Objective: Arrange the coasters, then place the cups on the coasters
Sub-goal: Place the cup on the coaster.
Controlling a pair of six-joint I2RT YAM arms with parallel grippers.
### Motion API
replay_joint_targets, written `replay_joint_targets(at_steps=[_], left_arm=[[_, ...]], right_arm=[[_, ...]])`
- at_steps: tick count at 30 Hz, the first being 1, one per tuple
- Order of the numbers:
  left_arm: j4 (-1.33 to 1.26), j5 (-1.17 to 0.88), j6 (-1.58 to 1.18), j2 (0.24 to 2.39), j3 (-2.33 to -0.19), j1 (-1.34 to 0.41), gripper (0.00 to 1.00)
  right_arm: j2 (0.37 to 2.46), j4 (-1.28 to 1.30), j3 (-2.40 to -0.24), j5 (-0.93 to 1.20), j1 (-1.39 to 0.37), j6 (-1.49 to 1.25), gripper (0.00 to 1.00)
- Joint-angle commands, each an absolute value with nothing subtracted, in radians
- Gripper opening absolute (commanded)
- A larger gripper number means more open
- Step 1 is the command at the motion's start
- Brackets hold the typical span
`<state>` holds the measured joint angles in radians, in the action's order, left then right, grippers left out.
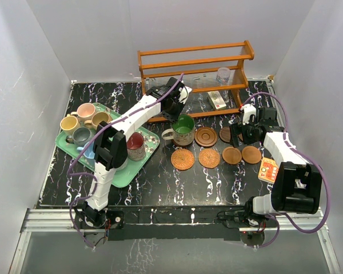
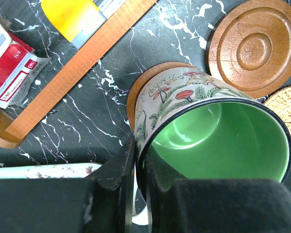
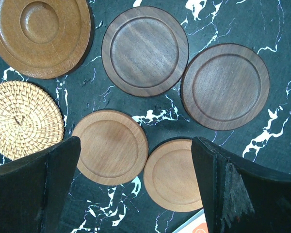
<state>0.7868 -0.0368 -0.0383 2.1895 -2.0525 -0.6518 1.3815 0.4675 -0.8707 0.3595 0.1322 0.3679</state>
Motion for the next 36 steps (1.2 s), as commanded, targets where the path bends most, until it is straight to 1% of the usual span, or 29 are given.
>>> replay_joint_targets(at_steps=[1, 25, 36], left_arm=[[0.770, -0.071, -0.062, 2.103, -2.125, -0.644, 0.00], [0.772, -0.134, -0.076, 2.142, -2.106, -0.626, 0.00], [0.772, -0.111, -0.066, 2.148, -2.095, -0.626, 0.00]], right_arm=[[1.380, 0.421, -0.873, 0.348, 0.135, 0.379, 0.98], [1.390, 0.419, -0.873, 0.342, 0.135, 0.385, 0.98], [1.396, 0.420, -0.873, 0.342, 0.136, 0.386, 0.98]])
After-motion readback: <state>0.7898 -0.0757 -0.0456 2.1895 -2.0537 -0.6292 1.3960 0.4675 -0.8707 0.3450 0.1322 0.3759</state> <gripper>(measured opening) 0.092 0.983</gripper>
